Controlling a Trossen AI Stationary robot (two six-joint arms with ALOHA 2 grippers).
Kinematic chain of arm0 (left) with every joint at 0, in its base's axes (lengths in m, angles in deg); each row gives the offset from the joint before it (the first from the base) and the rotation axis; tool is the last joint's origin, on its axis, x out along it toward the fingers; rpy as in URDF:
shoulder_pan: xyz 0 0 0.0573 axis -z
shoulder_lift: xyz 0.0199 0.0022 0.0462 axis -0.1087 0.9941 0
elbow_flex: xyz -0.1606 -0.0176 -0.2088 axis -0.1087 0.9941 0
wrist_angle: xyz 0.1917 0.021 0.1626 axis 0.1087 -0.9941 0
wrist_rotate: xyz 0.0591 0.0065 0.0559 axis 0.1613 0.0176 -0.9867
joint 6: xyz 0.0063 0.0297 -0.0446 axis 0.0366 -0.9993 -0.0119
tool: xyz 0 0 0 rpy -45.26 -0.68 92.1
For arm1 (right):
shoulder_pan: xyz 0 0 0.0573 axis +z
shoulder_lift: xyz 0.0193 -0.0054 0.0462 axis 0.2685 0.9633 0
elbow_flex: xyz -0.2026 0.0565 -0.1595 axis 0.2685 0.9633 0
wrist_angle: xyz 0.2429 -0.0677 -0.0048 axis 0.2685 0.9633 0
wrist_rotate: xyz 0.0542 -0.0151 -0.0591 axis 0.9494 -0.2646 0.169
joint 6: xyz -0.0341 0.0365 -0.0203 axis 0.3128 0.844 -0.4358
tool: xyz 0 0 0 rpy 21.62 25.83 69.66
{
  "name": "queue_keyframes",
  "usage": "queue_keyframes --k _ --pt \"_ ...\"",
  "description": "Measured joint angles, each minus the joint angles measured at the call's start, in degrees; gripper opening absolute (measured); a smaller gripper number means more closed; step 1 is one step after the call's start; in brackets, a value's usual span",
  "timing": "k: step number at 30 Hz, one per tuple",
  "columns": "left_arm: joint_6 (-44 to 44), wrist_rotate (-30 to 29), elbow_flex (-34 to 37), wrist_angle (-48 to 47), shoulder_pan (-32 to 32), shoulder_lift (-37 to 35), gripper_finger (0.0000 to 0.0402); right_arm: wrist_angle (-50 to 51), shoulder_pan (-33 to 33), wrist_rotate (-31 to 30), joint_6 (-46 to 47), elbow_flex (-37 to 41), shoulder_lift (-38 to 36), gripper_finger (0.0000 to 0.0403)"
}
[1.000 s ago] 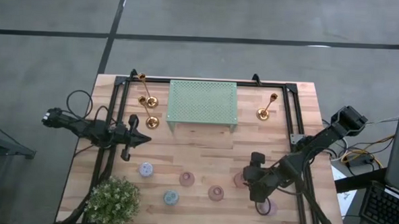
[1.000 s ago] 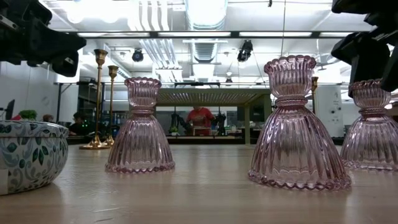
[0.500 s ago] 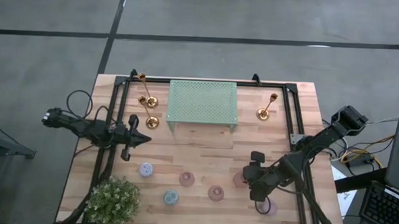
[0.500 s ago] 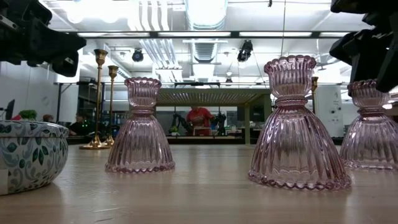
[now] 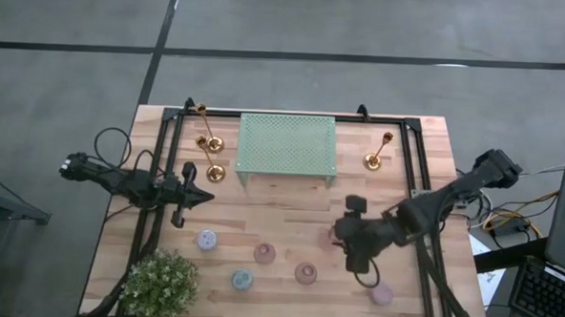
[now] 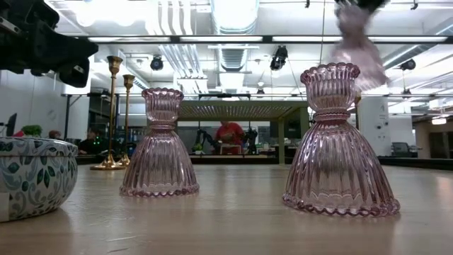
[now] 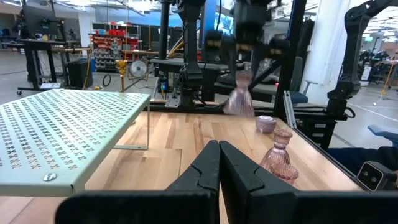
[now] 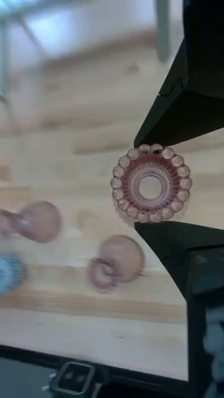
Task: Pick & Place candle stick holders
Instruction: Put the right glass candle holder on the shelf
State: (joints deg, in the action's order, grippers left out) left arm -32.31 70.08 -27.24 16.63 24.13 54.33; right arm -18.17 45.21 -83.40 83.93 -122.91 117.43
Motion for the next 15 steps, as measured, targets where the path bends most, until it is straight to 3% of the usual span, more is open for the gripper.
queue_keyframes --k 9,15 --pt "0.0 0.0 0.0 0.0 0.0 0.0 0.0007 9.6 -12.8 0.0 -8.9 -15.9 0.0 0.0179" --pt "0.0 0.0 0.0 0.0 0.0 0.0 0.0007 13.1 -25.3 2.1 -15.0 -21.4 0.1 0.0180"
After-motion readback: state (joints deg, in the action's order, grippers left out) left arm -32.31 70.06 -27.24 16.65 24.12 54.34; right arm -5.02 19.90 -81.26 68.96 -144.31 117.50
